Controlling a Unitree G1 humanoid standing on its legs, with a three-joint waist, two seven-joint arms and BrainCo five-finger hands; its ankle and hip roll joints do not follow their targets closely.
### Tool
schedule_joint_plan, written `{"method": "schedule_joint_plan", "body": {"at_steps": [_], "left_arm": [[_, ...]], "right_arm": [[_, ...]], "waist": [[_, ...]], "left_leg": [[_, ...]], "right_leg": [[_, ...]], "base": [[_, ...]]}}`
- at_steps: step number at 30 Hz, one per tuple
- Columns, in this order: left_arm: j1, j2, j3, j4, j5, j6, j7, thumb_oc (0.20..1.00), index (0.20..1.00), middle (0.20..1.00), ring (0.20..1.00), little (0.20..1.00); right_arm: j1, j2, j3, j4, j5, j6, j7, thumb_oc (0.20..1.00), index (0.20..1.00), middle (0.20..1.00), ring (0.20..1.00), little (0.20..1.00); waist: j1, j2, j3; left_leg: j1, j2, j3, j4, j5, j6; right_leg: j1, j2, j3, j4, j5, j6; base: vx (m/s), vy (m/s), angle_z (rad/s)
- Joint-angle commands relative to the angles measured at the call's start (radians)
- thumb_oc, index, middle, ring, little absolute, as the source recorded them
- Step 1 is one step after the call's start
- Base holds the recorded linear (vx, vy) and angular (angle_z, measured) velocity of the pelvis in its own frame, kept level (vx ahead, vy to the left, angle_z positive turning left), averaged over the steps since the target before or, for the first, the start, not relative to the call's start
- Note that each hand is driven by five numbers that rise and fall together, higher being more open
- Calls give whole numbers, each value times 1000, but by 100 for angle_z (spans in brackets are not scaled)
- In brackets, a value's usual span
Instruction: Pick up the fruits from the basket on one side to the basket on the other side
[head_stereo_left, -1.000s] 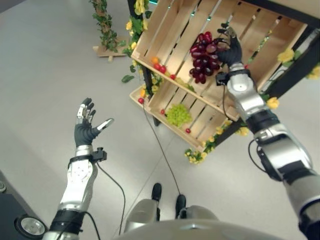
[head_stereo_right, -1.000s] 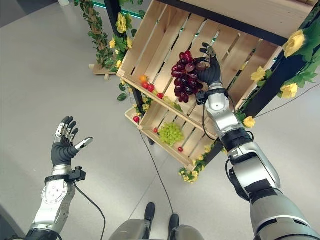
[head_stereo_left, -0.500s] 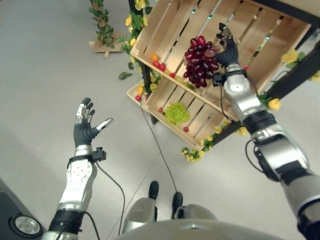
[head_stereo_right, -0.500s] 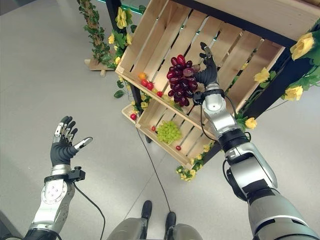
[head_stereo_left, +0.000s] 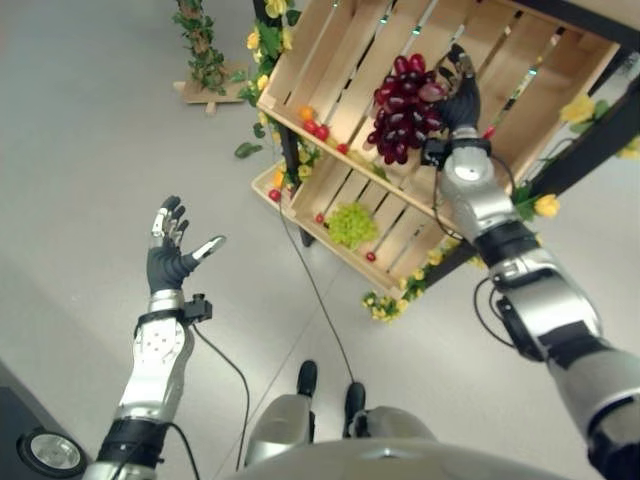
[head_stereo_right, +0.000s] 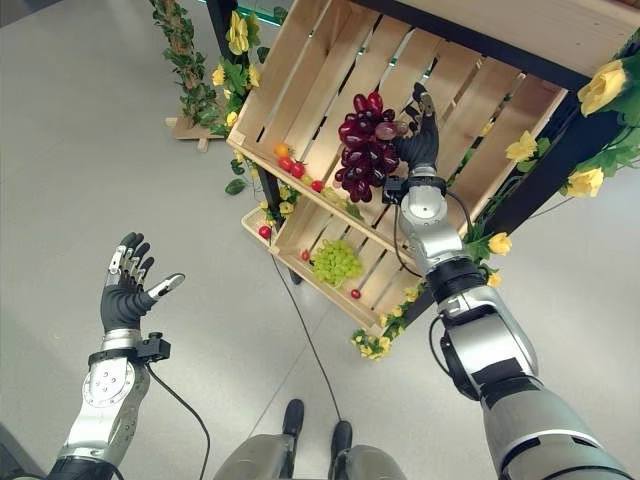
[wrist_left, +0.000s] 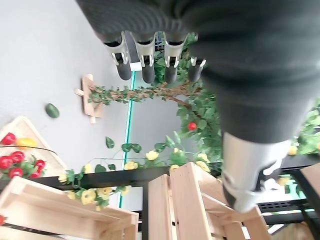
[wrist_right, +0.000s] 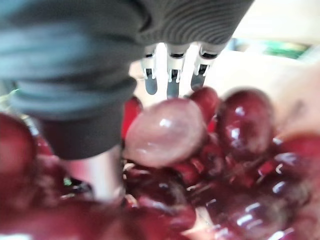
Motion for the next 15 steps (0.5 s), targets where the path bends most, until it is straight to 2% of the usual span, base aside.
{"method": "schedule_joint_plan", "body": {"at_steps": [1,15], "left_arm": [[-4,62,27,-55,-20,-12,0,1000,1000,1000,1000,1000],[3,58,21,-58,-39,4,-4,1000,1000,1000,1000,1000]], "right_arm": [[-71,14,1,3,76,-26,8,1000,1000,1000,1000,1000],[-77,34,15,8,135,-21,9,1000,1000,1000,1000,1000]], "waist": [[-3,-37,-16],[-7,-43,-16]], "left_leg": [[50,-8,7,62,-119,-14],[56,-5,11,56,-118,-14]], "right_leg": [[10,-71,48,0,111,109],[9,-69,47,-1,112,109]], "base": [[0,0,0],[0,0,0]]}}
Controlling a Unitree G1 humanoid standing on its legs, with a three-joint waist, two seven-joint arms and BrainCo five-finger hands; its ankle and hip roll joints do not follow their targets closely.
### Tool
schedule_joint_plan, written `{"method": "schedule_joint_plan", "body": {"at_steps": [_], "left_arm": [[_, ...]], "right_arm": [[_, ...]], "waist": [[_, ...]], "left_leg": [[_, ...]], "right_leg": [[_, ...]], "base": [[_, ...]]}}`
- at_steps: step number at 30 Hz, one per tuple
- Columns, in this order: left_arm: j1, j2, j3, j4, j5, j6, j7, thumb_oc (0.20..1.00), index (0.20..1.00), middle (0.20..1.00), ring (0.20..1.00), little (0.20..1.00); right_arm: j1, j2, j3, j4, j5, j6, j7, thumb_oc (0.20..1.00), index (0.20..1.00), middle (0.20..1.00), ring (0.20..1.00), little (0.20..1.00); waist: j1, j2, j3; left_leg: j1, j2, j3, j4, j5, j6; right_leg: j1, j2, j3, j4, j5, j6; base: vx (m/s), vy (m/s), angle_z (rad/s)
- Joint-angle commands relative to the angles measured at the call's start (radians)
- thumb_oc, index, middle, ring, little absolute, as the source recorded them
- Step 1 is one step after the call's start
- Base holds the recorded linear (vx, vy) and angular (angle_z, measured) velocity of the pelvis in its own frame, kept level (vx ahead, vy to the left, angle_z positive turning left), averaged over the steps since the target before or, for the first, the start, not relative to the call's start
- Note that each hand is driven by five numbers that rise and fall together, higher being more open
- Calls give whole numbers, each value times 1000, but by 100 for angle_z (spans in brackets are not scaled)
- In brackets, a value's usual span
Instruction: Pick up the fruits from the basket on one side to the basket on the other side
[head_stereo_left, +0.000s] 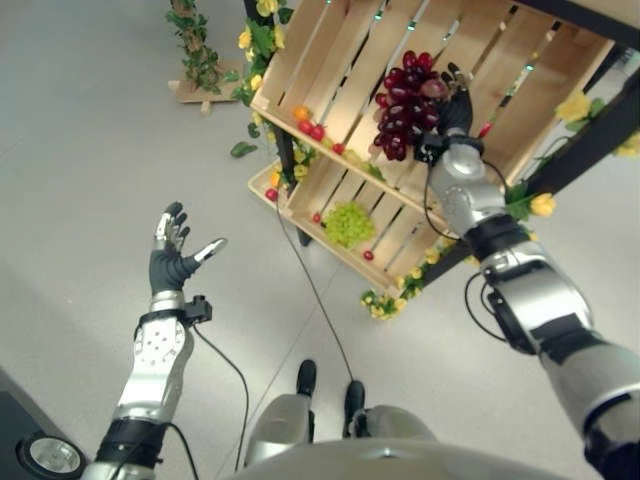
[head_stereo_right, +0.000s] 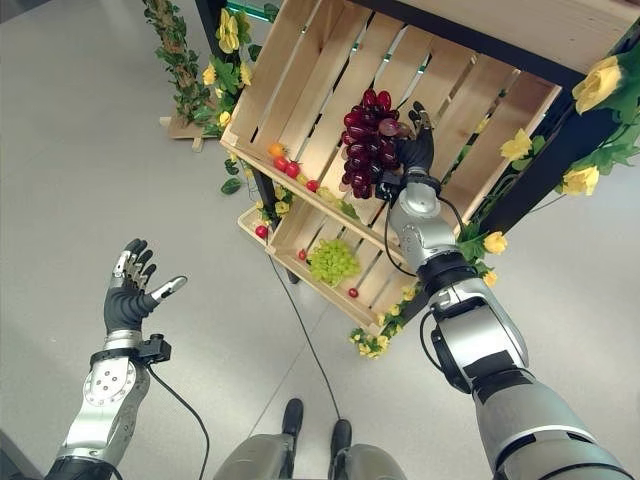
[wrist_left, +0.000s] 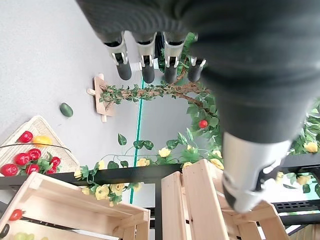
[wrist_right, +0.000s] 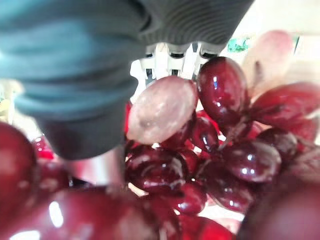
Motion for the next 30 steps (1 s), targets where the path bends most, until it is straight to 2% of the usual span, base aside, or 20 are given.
{"method": "schedule_joint_plan", "body": {"at_steps": [1,6,7,9,10,11,12,13,14,15,17,18,19,20,21,22,25,30], "left_arm": [[3,60,22,-57,-37,-32,-1,1000,1000,1000,1000,1000],[5,62,24,-57,-42,-29,-1,1000,1000,1000,1000,1000],[7,62,21,-57,-47,-31,-4,1000,1000,1000,1000,1000],[7,74,24,-51,-61,-44,-15,1000,1000,1000,1000,1000],[4,77,26,-51,-58,-49,-24,1000,1000,1000,1000,1000],[1,74,23,-65,-37,-56,-24,1000,1000,1000,1000,1000],[2,75,22,-65,-36,-56,-23,1000,1000,1000,1000,1000],[5,71,22,-70,-38,-63,-24,1000,1000,1000,1000,1000],[4,74,28,-65,-40,-66,-24,1000,1000,1000,1000,1000],[3,73,28,-64,-40,-66,-24,1000,1000,1000,1000,1000],[-9,79,18,-66,-36,-69,-52,1000,1000,1000,1000,1000],[-6,80,20,-62,-36,-70,-65,1000,1000,1000,1000,1000],[-7,79,24,-62,-22,-72,-64,1000,1000,1000,1000,1000],[-11,77,29,-60,-1,-75,-59,1000,1000,1000,1000,1000],[-11,77,28,-60,0,-75,-59,1000,1000,1000,1000,1000],[-15,81,38,-61,21,-81,-66,1000,1000,1000,1000,1000],[-16,68,33,-53,11,-94,-60,1000,1000,1000,1000,1000],[-21,61,29,-43,11,-87,-60,1000,1000,1000,1000,1000]], "right_arm": [[-66,29,19,5,27,-45,6,1000,1000,1000,1000,1000],[-81,27,28,34,6,-30,6,1000,1000,1000,1000,1000],[-92,17,43,58,-59,-2,18,1000,1000,1000,1000,1000],[-162,-56,172,125,-390,72,51,1000,1000,1000,1000,1000],[-185,-105,242,114,-509,79,78,1000,1000,1000,1000,1000],[-171,-111,196,144,-433,63,30,1000,1000,1000,1000,1000],[-170,-112,195,145,-432,62,29,1000,1000,1000,1000,1000],[-173,-116,183,204,-513,71,20,1000,1000,1000,1000,1000],[-182,-151,231,209,-646,90,25,1000,1000,1000,1000,1000],[-183,-151,232,209,-647,90,25,1000,1000,1000,1000,1000],[-186,-190,294,377,-777,131,88,1000,1000,1000,1000,1000],[-221,-218,396,385,-958,154,94,1000,1000,1000,1000,1000],[-223,-252,429,362,-1067,170,63,1000,1000,1000,1000,1000],[-192,-294,442,322,-1161,179,57,1000,1000,1000,1000,1000],[-191,-294,442,321,-1161,179,58,1000,1000,1000,1000,1000],[-162,-351,469,296,-1278,185,111,1000,1000,1000,1000,1000],[-184,-370,446,327,-1288,191,76,1000,1000,1000,1000,1000],[-213,-384,475,329,-1297,177,91,1000,1000,1000,1000,1000]], "waist": [[-1,-36,-20],[-1,-38,-16],[-1,-39,-15],[-2,-41,-5],[-5,-41,-4],[-8,-39,-4],[-7,-40,-4],[-7,-40,-3],[-8,-40,2],[-8,-40,0],[-2,-41,-2],[-2,-40,-2],[-5,-40,-4],[-7,-36,-7],[-7,-36,-8],[-8,-36,-9],[-5,-34,-11],[-6,-32,-10]], "left_leg": [[52,-6,6,57,-119,-13],[49,-6,6,60,-119,-13],[48,-6,6,60,-119,-13],[47,-7,5,64,-122,-12],[42,-6,6,64,-118,-12],[39,-7,5,63,-117,-12],[39,-7,5,64,-117,-12],[35,-9,2,67,-117,-11],[38,-10,1,71,-123,-11],[33,-9,1,69,-118,-11],[27,-12,-5,71,-118,-11],[33,-12,-8,72,-125,-11],[31,-13,-9,70,-121,-11],[30,-13,-12,69,-122,-11],[30,-13,-12,69,-122,-11],[29,-14,-17,68,-122,-11],[27,-16,-21,68,-121,-10],[23,-15,-22,69,-119,-11]], "right_leg": [[5,-71,45,1,112,110],[2,-70,46,3,113,110],[0,-70,46,5,114,111],[0,-71,47,11,110,113],[-3,-70,47,6,116,114],[-6,-70,47,5,118,114],[-6,-70,47,6,118,114],[-8,-71,46,6,118,114],[-7,-71,47,12,111,115],[-10,-71,47,8,117,115],[-11,-73,41,8,118,117],[-5,-74,39,11,110,118],[-7,-74,39,7,115,119],[-8,-75,38,7,115,121],[-8,-75,38,7,115,121],[-9,-76,35,9,112,123],[-8,-80,28,8,111,123],[-12,-79,27,9,110,122]], "base": [[0,0,0],[0,0,0],[-34,-1,-2],[-20,0,-1],[0,0,0],[0,0,0],[0,0,0],[0,0,0],[0,0,0],[0,0,0],[0,0,0],[0,0,0],[33,7,4],[11,8,6],[19,5,13],[9,-1,15],[4,2,9],[-4,3,4]]}}
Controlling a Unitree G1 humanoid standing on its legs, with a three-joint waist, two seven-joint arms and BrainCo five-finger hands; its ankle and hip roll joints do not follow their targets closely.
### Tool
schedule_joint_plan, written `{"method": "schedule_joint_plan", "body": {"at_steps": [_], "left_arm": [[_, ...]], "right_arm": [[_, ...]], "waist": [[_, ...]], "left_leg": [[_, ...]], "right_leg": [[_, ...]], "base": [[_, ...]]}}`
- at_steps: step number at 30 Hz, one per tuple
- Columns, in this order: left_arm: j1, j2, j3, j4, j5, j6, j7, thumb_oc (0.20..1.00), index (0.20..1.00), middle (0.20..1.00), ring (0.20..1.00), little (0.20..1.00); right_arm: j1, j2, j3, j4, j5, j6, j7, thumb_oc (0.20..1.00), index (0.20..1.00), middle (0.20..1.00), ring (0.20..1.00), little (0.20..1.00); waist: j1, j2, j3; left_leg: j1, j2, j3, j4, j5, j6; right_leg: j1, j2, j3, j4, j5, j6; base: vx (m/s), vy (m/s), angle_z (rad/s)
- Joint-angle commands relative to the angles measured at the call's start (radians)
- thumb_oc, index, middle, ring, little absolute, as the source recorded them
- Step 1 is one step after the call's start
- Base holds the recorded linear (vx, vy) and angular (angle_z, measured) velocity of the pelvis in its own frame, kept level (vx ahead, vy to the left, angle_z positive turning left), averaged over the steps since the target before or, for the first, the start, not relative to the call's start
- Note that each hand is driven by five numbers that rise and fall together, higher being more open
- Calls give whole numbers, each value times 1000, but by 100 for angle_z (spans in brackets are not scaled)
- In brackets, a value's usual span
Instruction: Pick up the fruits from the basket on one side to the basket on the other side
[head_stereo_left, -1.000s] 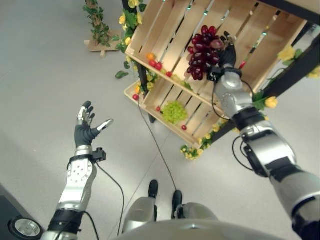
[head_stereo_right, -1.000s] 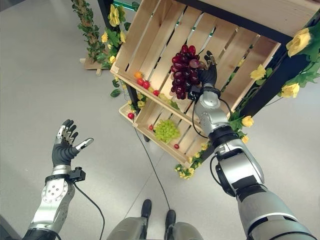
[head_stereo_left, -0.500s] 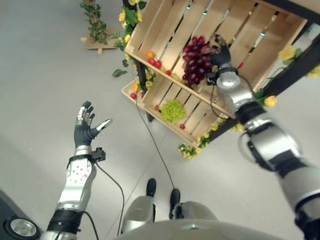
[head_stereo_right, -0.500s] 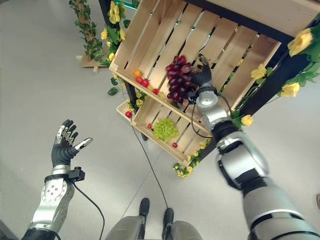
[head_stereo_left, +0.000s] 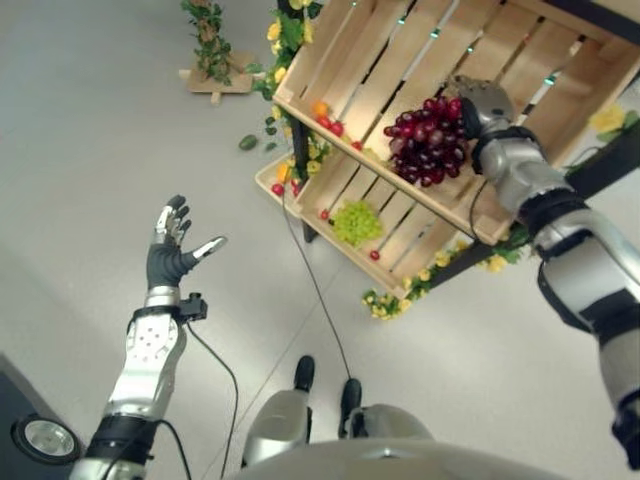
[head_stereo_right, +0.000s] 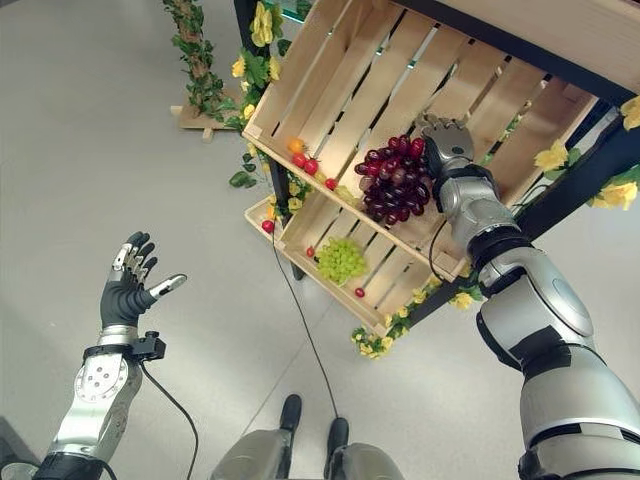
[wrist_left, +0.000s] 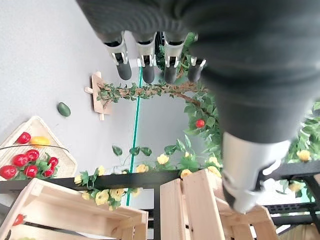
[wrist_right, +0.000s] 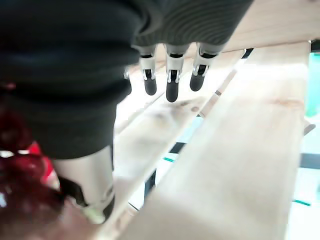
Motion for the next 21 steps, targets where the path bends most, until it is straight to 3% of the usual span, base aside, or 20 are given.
{"method": "schedule_joint_plan", "body": {"at_steps": [1,5,10,20,21], "left_arm": [[-11,19,29,-44,25,-66,2,1000,1000,1000,1000,1000],[-8,10,43,-37,43,-60,7,1000,1000,1000,1000,1000],[-8,5,61,-37,51,-61,8,1000,1000,1000,1000,1000],[1,-24,107,-38,53,-54,0,1000,1000,1000,1000,1000],[2,-33,116,-42,59,-54,1,1000,1000,1000,1000,1000]], "right_arm": [[-49,-117,43,22,-28,10,-23,1000,1000,1000,1000,1000],[-69,-150,78,-107,-138,18,3,1000,1000,1000,1000,1000],[-75,-176,45,-241,-146,17,44,1000,1000,1000,1000,1000],[-39,-303,-125,-591,-60,-26,64,1000,1000,1000,1000,1000],[3,-302,-184,-673,-68,-30,58,1000,1000,1000,1000,1000]], "waist": [[-20,-11,-21],[-26,-12,-23],[-32,-13,-24],[-45,-20,-20],[-48,-18,-20]], "left_leg": [[28,5,1,68,-124,-17],[29,6,1,70,-128,-18],[31,6,3,68,-128,-17],[28,8,9,65,-128,-14],[28,8,9,65,-128,-13]], "right_leg": [[-11,-61,28,7,110,100],[-12,-60,33,10,109,98],[-13,-60,36,9,109,97],[-17,-59,38,8,109,95],[-18,-59,41,10,109,94]], "base": [[0,0,0],[2,-1,-1],[0,0,0],[0,0,0],[0,0,0]]}}
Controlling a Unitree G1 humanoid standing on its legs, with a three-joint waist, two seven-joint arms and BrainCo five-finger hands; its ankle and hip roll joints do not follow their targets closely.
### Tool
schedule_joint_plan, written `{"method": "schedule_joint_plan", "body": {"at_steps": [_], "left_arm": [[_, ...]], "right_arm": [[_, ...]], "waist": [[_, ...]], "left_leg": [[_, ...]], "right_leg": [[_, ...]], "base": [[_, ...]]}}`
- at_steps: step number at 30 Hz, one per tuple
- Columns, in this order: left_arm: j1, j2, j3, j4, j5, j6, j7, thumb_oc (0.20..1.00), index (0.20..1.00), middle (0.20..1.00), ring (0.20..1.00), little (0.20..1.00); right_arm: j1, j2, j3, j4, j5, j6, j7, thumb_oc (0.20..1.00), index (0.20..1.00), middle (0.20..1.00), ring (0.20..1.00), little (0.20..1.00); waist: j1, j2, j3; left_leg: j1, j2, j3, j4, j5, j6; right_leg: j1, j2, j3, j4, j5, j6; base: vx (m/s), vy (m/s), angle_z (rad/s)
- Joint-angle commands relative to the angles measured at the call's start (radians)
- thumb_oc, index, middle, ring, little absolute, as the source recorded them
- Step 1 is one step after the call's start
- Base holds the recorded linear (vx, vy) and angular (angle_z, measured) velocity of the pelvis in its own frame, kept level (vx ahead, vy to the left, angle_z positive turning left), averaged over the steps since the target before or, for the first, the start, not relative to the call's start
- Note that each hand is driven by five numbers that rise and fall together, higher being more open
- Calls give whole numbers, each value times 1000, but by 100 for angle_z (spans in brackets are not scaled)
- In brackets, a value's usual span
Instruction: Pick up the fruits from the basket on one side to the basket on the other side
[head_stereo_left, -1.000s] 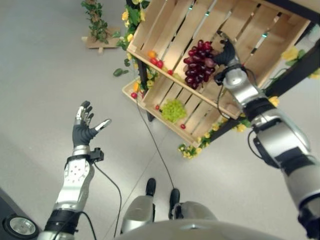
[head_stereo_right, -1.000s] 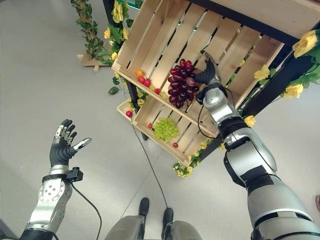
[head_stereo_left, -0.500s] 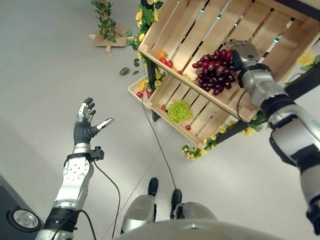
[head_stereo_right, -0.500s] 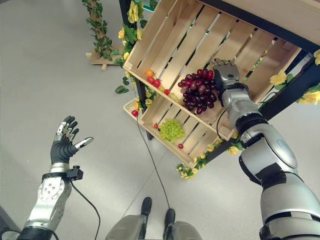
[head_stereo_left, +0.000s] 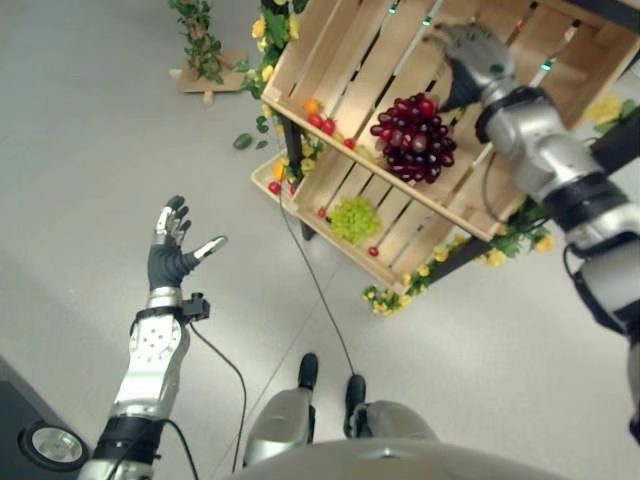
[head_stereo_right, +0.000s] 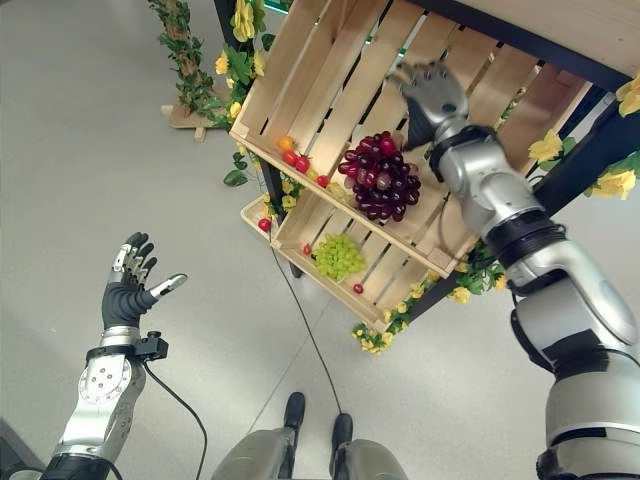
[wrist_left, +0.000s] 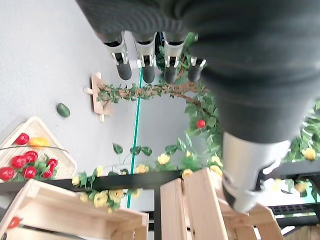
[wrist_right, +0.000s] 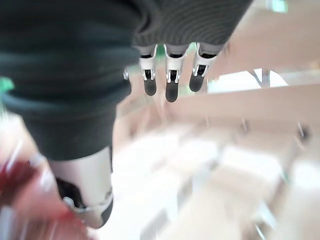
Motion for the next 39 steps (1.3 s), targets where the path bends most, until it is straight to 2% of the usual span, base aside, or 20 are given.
{"method": "schedule_joint_plan", "body": {"at_steps": [1,3,4,9,16,21,22,23,24,25,26,27,29,31,32,33,35,39], "left_arm": [[0,13,70,-44,33,-55,-1,1000,1000,1000,1000,1000],[-1,10,69,-44,36,-56,-1,1000,1000,1000,1000,1000],[-1,3,77,-47,46,-58,-4,1000,1000,1000,1000,1000],[2,1,82,-51,54,-58,-3,1000,1000,1000,1000,1000],[6,-3,88,-62,71,-64,3,1000,1000,1000,1000,1000],[9,-6,83,-65,76,-68,7,1000,1000,1000,1000,1000],[5,-11,78,-63,72,-72,8,1000,1000,1000,1000,1000],[6,-6,72,-65,67,-73,1,1000,1000,1000,1000,1000],[6,-6,72,-65,67,-73,1,1000,1000,1000,1000,1000],[8,-3,63,-72,57,-76,-9,1000,1000,1000,1000,1000],[8,-3,63,-72,57,-76,-10,1000,1000,1000,1000,1000],[8,-3,59,-70,44,-83,-15,1000,1000,1000,1000,1000],[6,-7,51,-71,33,-94,-16,1000,1000,1000,1000,1000],[7,-14,55,-59,31,-103,-7,1000,1000,1000,1000,1000],[8,-13,54,-59,31,-104,-7,1000,1000,1000,1000,1000],[9,-18,56,-47,42,-106,5,1000,1000,1000,1000,1000],[14,-21,61,-47,52,-111,12,1000,1000,1000,1000,1000],[34,-36,73,-45,66,-124,38,1000,1000,1000,1000,1000]], "right_arm": [[10,-86,-90,-68,16,-12,-27,1000,1000,1000,1000,1000],[49,-85,-129,-108,15,-21,-26,1000,1000,1000,1000,1000],[112,-71,-190,-170,1,-37,-33,1000,1000,1000,1000,1000],[202,-57,-276,-260,-26,-50,-27,1000,1000,1000,1000,1000],[296,-26,-334,-374,-24,-102,-23,1000,1000,1000,1000,1000],[354,24,-348,-436,84,-165,6,1000,1000,1000,1000,1000],[408,73,-347,-455,273,-222,44,1000,1000,1000,1000,1000],[433,80,-342,-469,363,-249,80,1000,1000,1000,1000,1000],[434,80,-343,-469,364,-249,81,1000,1000,1000,1000,1000],[504,129,-335,-457,581,-279,136,1000,1000,1000,1000,1000],[505,129,-336,-457,582,-279,137,1000,1000,1000,1000,1000],[556,160,-323,-463,730,-322,181,1000,1000,1000,1000,1000],[655,242,-331,-462,944,-351,244,1000,1000,1000,1000,1000],[748,313,-321,-478,1091,-366,310,1000,1000,1000,1000,1000],[752,313,-323,-479,1095,-366,314,1000,1000,1000,1000,1000],[835,358,-284,-515,1190,-371,378,1000,1000,1000,1000,1000],[927,394,-256,-549,1312,-353,442,1000,1000,1000,1000,1000],[1085,433,-231,-569,1387,-350,482,1000,1000,1000,1000,1000]], "waist": [[-20,-35,-25],[-20,-36,-25],[-21,-31,-22],[-20,-33,-25],[-21,-35,-28],[-23,-36,-27],[-25,-36,-25],[-25,-38,-26],[-24,-38,-26],[-25,-40,-25],[-24,-40,-26],[-23,-40,-26],[-22,-37,-26],[-23,-32,-26],[-23,-33,-28],[-27,-30,-27],[-33,-27,-28],[-48,-22,-34]], "left_leg": [[33,6,4,71,-129,-13],[32,5,4,70,-129,-13],[32,5,3,72,-131,-11],[31,4,1,71,-132,-9],[31,2,1,72,-134,-8],[31,1,2,74,-133,-7],[30,2,3,75,-131,-7],[30,2,2,76,-131,-8],[30,2,2,76,-131,-8],[31,3,1,76,-129,-9],[31,3,1,76,-129,-9],[33,3,1,75,-127,-11],[35,4,1,73,-125,-12],[35,4,-1,72,-123,-13],[35,4,-1,72,-123,-13],[37,5,-3,70,-121,-15],[39,6,-3,68,-119,-17],[46,6,-2,63,-116,-20]], "right_leg": [[-10,-60,35,9,106,97],[-10,-60,35,8,106,98],[-11,-60,33,10,103,97],[-12,-59,33,11,100,95],[-12,-59,34,12,100,94],[-14,-60,34,13,101,94],[-15,-60,34,14,101,93],[-15,-61,33,15,101,93],[-15,-61,32,15,101,93],[-12,-62,30,12,102,93],[-12,-62,30,12,102,93],[-10,-63,27,10,103,95],[-7,-64,23,9,103,96],[-5,-65,20,8,103,95],[-5,-65,20,8,102,95],[-4,-66,19,8,102,95],[-2,-68,15,7,103,96],[6,-71,10,1,106,98]], "base": [[0,0,0],[0,0,0],[0,0,0],[2,-1,-2],[0,0,0],[0,0,0],[0,0,0],[0,0,0],[0,0,0],[0,0,0],[0,0,0],[0,0,0],[-4,-4,2],[-3,2,2],[0,0,0],[0,0,0],[-10,7,4],[0,0,0]]}}
